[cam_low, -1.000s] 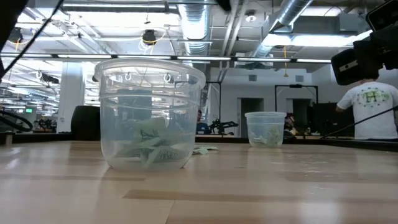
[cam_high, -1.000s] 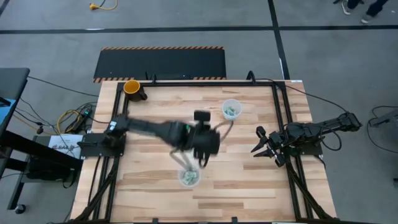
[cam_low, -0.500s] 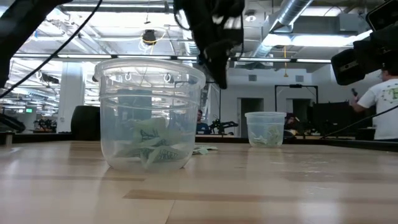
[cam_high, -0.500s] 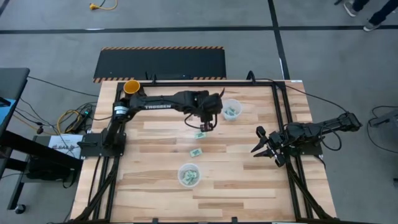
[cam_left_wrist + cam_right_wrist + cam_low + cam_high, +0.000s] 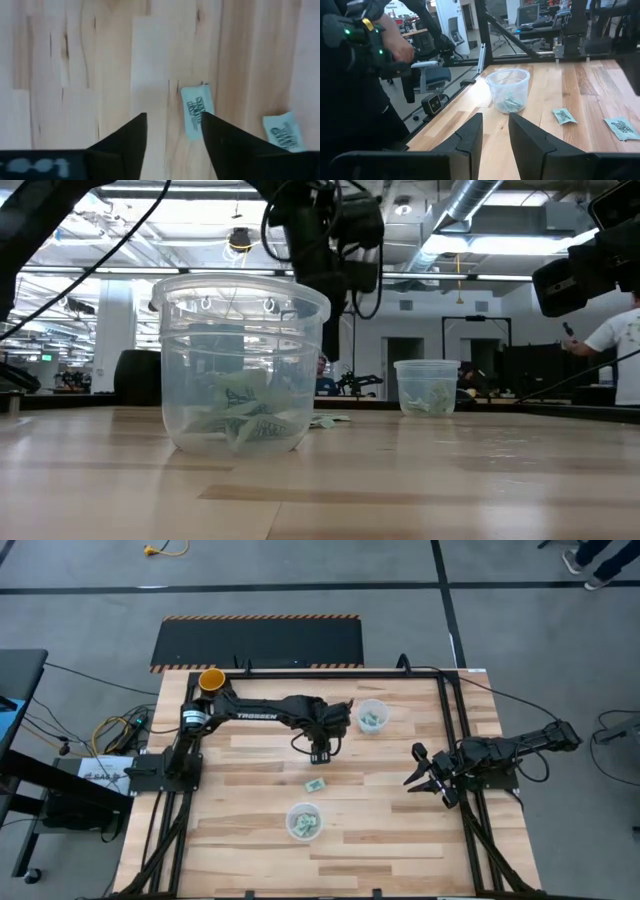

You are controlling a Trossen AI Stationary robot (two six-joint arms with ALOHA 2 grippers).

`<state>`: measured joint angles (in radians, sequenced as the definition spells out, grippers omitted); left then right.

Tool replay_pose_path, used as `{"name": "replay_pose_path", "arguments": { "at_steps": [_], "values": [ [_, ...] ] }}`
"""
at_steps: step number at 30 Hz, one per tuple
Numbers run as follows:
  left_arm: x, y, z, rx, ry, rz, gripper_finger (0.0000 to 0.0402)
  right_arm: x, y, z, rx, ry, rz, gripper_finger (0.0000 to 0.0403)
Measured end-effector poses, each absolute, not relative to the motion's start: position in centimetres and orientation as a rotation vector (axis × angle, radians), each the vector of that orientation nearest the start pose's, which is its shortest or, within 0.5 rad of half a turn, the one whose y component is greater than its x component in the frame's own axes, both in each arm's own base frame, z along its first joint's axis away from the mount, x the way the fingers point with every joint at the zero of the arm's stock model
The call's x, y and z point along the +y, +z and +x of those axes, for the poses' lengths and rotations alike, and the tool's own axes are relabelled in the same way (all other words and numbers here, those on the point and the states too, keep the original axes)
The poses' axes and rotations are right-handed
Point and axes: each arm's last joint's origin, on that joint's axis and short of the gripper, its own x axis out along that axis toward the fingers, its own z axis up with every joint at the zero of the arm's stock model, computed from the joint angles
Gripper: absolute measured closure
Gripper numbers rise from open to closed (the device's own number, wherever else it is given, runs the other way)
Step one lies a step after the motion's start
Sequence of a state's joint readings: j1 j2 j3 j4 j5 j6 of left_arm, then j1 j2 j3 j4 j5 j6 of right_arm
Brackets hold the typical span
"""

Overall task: Pick and place Stevia / Truvia into bins
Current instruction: Put the stevia packet into the bottom transparent container

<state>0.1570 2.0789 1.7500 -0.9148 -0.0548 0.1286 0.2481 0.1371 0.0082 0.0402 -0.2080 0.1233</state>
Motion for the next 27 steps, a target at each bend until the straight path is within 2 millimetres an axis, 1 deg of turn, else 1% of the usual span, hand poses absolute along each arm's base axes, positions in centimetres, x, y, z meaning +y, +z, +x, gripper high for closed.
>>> {"name": "replay_pose_path", "arguments": {
  "at_steps": [4, 8, 19, 21, 27],
  "values": [
    [6.8, 20.6, 42.2, 1.276, 0.098, 0.052, 0.0196, 3.2, 15.9, 10.0, 0.118, 0.45, 0.119, 0.0316],
    [6.3, 19.4, 42.0, 1.277, 0.063, 0.039, 0.0181, 3.2, 15.9, 10.0, 0.117, 0.45, 0.119, 0.0316],
    [4.8, 16.6, 41.1, 1.315, 0.024, 0.016, 0.0177, 3.2, 15.9, 10.0, 0.117, 0.45, 0.119, 0.0316],
    [4.7, 16.2, 41.2, 1.289, 0.025, 0.023, 0.0177, 3.2, 15.9, 10.0, 0.117, 0.45, 0.119, 0.0316],
    [4.6, 16.1, 41.4, 1.268, 0.019, 0.008, 0.0177, 3.2, 15.9, 10.0, 0.118, 0.45, 0.119, 0.0316]
  ]
}}
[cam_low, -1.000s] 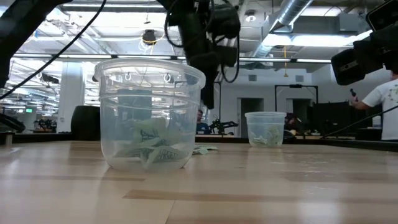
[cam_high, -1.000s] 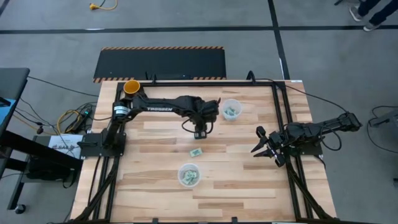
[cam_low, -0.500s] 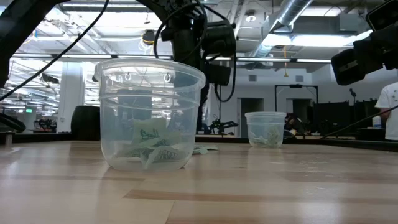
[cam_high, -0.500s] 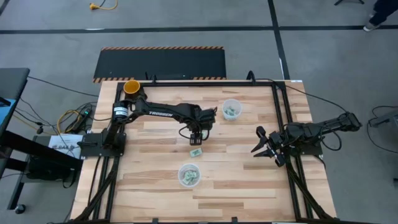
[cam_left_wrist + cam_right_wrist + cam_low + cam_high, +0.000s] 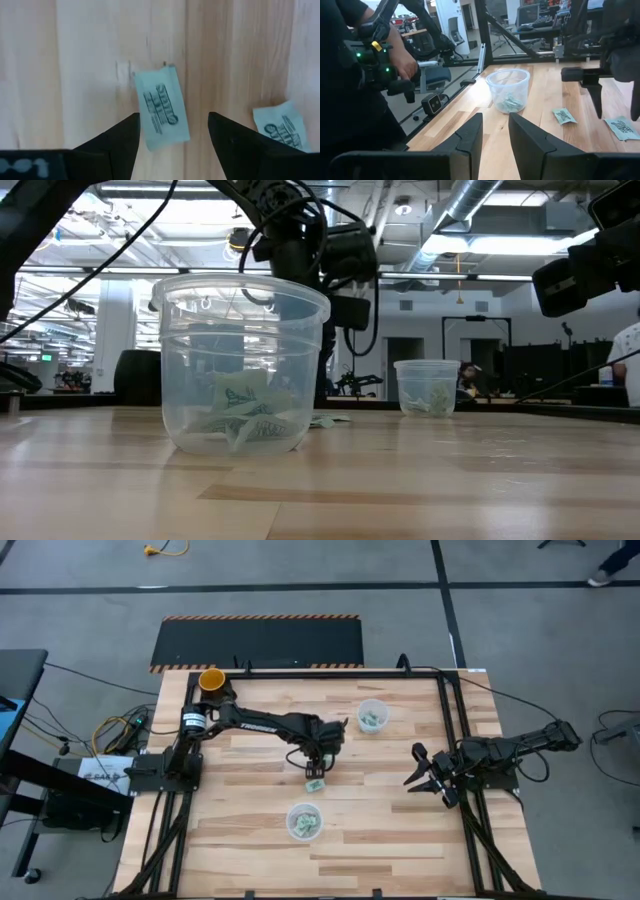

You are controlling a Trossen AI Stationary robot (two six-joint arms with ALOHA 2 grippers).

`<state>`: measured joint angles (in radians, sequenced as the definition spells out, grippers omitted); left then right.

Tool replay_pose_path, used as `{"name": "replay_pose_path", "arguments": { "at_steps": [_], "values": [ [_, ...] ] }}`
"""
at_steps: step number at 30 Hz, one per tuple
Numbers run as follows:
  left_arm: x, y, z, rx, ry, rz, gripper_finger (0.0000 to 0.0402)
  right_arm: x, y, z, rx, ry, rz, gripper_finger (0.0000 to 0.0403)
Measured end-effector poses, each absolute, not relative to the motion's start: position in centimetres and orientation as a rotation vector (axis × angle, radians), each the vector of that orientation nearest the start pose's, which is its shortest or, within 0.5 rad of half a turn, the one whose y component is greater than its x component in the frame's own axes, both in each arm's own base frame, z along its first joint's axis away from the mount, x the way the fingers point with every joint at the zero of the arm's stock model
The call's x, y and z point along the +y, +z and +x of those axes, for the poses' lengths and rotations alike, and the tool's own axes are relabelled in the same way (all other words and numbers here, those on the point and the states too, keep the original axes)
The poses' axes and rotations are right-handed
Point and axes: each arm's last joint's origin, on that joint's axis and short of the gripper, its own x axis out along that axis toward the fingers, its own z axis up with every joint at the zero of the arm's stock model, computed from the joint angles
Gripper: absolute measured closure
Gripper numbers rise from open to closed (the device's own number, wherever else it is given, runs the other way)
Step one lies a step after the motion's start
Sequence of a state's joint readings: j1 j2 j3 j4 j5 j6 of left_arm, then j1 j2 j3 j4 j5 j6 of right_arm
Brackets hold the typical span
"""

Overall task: Pick and place Stevia / Truvia into bins
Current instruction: Put the stevia packet into the bottom transparent container

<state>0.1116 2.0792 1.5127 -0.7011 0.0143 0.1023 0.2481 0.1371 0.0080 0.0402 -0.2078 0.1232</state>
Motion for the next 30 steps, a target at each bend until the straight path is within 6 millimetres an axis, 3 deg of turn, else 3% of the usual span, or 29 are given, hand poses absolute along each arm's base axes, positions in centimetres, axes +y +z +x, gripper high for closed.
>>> {"name": "replay_pose_path", "arguments": {
  "at_steps": [6, 16, 24, 27, 30],
  "values": [
    [4.8, 16.2, 41.6, 1.241, -0.001, 0.049, 0.0177, 3.2, 15.9, 10.0, 0.118, 0.45, 0.119, 0.0316],
    [4.7, 12.6, 42.1, 1.337, -0.011, 0.037, 0.0177, 3.2, 15.9, 10.0, 0.118, 0.449, 0.119, 0.0316],
    [4.8, 12.6, 42.2, 1.361, 0.063, 0.007, 0.0179, 3.2, 15.9, 10.0, 0.117, 0.45, 0.119, 0.0316],
    [4.7, 13.0, 42.5, 1.365, 0.061, 0.012, 0.0201, 3.2, 15.9, 10.0, 0.117, 0.45, 0.119, 0.0316],
    [4.7, 13.6, 42.9, 1.361, 0.055, 0.021, 0.0247, 3.2, 15.9, 10.0, 0.118, 0.45, 0.119, 0.0316]
  ]
}}
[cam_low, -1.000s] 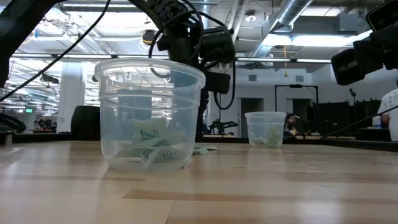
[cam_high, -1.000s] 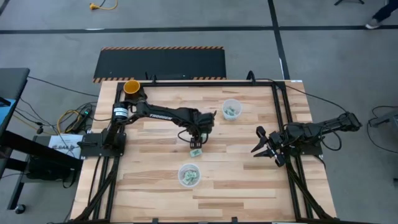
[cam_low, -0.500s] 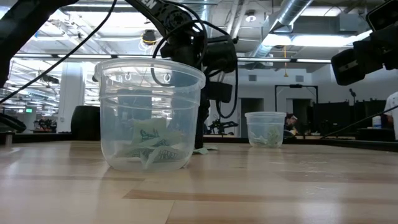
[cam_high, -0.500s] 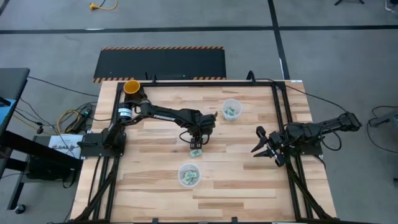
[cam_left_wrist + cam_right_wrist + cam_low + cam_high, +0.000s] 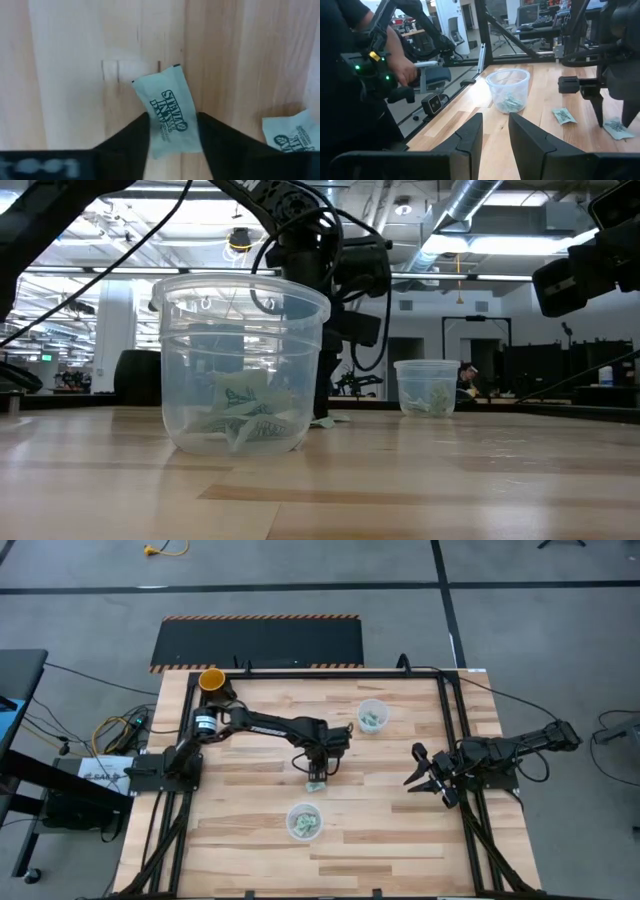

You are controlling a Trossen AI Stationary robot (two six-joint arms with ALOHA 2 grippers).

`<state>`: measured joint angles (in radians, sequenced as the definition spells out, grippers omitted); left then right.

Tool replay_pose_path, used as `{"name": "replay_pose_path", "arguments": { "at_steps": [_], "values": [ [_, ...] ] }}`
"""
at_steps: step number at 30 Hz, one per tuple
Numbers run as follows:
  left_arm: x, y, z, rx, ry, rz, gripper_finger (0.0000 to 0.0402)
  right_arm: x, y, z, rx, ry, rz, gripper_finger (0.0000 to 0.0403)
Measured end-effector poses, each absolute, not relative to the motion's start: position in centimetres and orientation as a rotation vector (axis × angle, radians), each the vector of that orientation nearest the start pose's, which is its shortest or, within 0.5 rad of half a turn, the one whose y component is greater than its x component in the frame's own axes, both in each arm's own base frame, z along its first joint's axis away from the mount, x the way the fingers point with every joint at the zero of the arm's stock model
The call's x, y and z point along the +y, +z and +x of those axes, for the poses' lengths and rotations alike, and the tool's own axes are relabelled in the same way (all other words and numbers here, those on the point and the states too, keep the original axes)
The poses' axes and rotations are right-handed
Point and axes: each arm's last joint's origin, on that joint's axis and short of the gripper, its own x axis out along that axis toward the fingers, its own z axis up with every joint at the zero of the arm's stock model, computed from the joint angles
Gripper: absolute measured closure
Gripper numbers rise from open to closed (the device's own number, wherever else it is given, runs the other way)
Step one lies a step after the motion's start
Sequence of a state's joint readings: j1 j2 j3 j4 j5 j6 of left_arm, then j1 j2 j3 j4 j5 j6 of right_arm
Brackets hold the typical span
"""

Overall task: Pick and place Stevia / Truvia into bins
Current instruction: Put the stevia packet into the bottom transparent container

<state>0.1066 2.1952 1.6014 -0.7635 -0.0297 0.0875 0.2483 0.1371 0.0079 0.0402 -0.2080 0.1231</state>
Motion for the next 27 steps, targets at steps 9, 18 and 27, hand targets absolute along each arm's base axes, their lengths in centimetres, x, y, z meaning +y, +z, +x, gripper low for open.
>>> {"name": "replay_pose_path", "arguments": {
  "at_steps": [9, 18, 27],
  "values": [
    [4.9, 15.1, 44.5, 1.268, 0.046, 0.036, 0.0393, 3.2, 15.9, 10.0, 0.118, 0.449, 0.119, 0.0316],
    [5.0, 20.0, 45.5, 1.263, 0.119, 0.138, 0.0391, 3.2, 15.9, 10.0, 0.118, 0.45, 0.119, 0.0316],
    [0.6, 25.9, 44.9, 1.332, 0.041, 0.362, 0.0391, 3.2, 15.9, 10.0, 0.118, 0.45, 0.119, 0.0316]
  ]
}}
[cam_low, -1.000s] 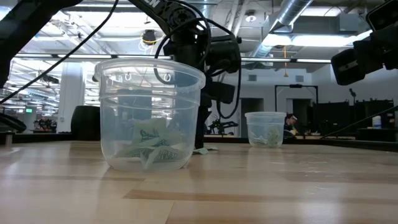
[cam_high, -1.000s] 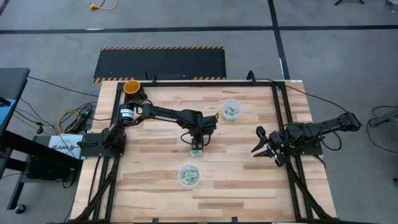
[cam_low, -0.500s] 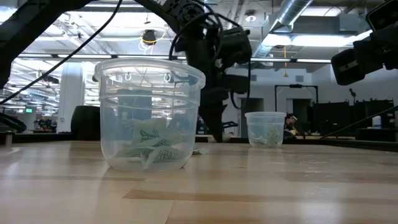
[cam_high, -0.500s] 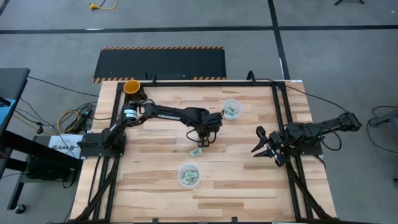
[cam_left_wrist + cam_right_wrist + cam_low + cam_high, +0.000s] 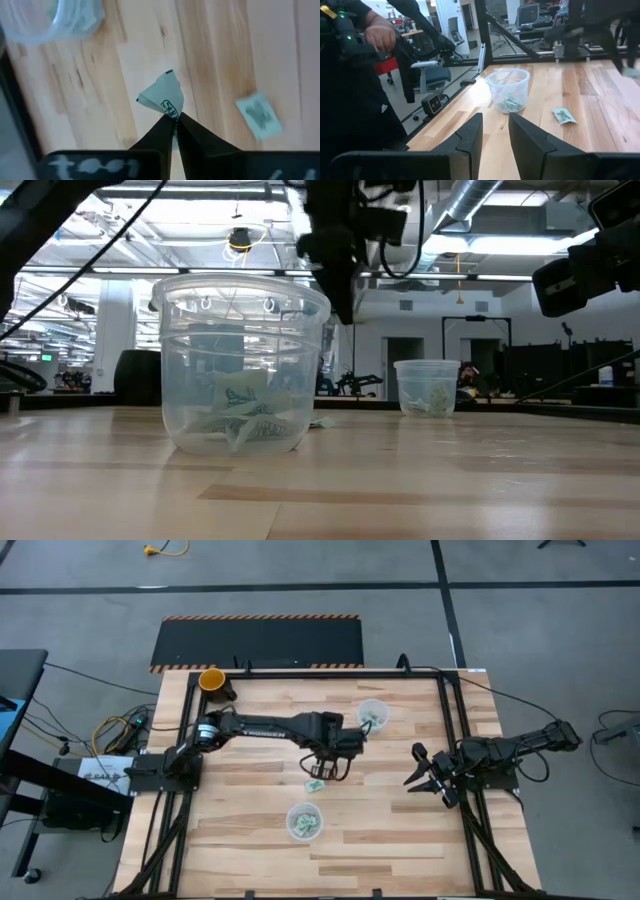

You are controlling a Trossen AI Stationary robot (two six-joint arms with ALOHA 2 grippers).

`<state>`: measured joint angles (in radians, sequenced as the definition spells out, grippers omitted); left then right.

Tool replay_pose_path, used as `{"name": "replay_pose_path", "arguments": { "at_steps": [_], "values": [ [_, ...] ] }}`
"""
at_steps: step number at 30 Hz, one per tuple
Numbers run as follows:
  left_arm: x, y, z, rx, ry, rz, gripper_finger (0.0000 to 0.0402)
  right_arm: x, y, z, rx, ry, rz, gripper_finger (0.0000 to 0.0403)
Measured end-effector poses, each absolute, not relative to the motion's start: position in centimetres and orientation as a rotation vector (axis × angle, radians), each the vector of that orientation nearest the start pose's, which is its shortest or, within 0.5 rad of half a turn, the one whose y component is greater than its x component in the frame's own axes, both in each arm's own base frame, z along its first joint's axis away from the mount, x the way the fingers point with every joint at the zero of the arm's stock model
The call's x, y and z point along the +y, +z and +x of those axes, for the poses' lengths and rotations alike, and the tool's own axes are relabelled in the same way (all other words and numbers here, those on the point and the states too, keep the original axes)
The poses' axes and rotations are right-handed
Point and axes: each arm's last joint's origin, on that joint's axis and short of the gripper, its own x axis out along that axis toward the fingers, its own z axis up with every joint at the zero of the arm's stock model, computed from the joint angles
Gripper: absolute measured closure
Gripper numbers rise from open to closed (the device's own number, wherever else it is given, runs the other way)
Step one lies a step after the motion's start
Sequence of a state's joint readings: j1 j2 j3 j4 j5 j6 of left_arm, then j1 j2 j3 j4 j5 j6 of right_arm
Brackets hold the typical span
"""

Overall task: Pick and place Stevia / Truvia into bins
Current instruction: Put the stevia packet into the bottom transparent container

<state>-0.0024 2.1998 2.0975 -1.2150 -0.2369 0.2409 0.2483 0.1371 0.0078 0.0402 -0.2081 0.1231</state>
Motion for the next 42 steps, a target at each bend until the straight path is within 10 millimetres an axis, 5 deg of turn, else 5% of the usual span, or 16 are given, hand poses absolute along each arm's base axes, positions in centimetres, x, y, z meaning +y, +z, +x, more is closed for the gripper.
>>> {"name": "replay_pose_path", "arguments": {
  "at_steps": [11, 19, 24, 30, 42],
  "values": [
    [-7.9, 26.2, 42.0, 1.495, 0.022, 0.446, 0.0391, 3.2, 15.9, 10.0, 0.118, 0.45, 0.119, 0.0316],
    [-16.9, 26.3, 39.1, 1.426, 0.014, 0.543, 0.0391, 3.2, 15.9, 10.0, 0.118, 0.45, 0.119, 0.0316],
    [-20.8, 26.4, 37.3, 1.355, 0.037, 0.573, 0.0391, 3.2, 15.9, 10.0, 0.118, 0.45, 0.119, 0.0316],
    [-22.7, 26.4, 36.7, 1.298, 0.022, 0.541, 0.0391, 3.2, 15.9, 10.0, 0.117, 0.449, 0.119, 0.0316],
    [-22.7, 25.5, 36.3, 1.343, 0.105, 0.386, 0.0386, 3.2, 15.9, 10.0, 0.118, 0.45, 0.119, 0.0316]
  ]
}}
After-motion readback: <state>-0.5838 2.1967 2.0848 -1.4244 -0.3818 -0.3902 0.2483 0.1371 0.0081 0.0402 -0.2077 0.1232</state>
